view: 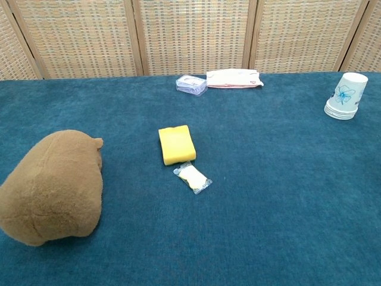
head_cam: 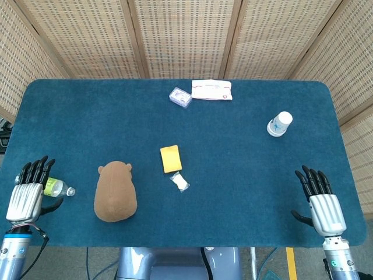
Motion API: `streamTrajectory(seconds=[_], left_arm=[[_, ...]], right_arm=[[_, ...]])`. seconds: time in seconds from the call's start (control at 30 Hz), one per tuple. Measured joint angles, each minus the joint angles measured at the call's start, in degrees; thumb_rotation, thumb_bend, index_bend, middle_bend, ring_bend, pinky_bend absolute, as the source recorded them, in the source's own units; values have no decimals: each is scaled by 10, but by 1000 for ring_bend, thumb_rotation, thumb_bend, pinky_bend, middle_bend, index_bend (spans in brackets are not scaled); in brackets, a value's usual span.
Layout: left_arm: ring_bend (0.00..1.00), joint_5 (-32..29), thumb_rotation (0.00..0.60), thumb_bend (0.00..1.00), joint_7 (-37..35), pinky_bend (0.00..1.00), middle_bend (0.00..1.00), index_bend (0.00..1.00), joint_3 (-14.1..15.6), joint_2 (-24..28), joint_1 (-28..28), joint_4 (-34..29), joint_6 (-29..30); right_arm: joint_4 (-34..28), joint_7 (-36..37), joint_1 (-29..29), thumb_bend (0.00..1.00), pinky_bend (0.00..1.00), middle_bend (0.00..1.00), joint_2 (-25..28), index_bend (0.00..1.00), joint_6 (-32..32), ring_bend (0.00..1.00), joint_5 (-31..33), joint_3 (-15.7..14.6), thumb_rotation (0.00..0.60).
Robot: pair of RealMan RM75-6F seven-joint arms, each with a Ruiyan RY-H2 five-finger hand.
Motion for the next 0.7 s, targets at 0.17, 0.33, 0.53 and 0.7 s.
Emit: streamTrajectory(seconds=[0.17, 0.33, 0.53, 0.7], left_arm=[[0, -5, 600, 222, -4, 0, 0, 0, -1, -1, -2, 4, -6], [0, -4, 600, 228, -7, 0, 0, 34, -2, -1, -4, 3, -6], [0, -8, 600, 231, -34, 0, 0, 148, -6, -2, -7, 2, -14], [0, -33, 600, 258, -77, 0, 0, 206, -14, 12, -18, -5, -53]], right_arm=[[2, 0, 1, 145, 0, 0, -1, 0, -1, 0, 1, 1, 600], [4, 0, 2, 145, 0, 0, -2, 0, -5, 0, 3, 0, 600], [4, 1, 2, 145, 0, 0, -2, 0, -6, 0, 6, 2, 600], [8, -1, 3, 145, 0, 0, -4, 0, -11, 0, 10, 2, 600]])
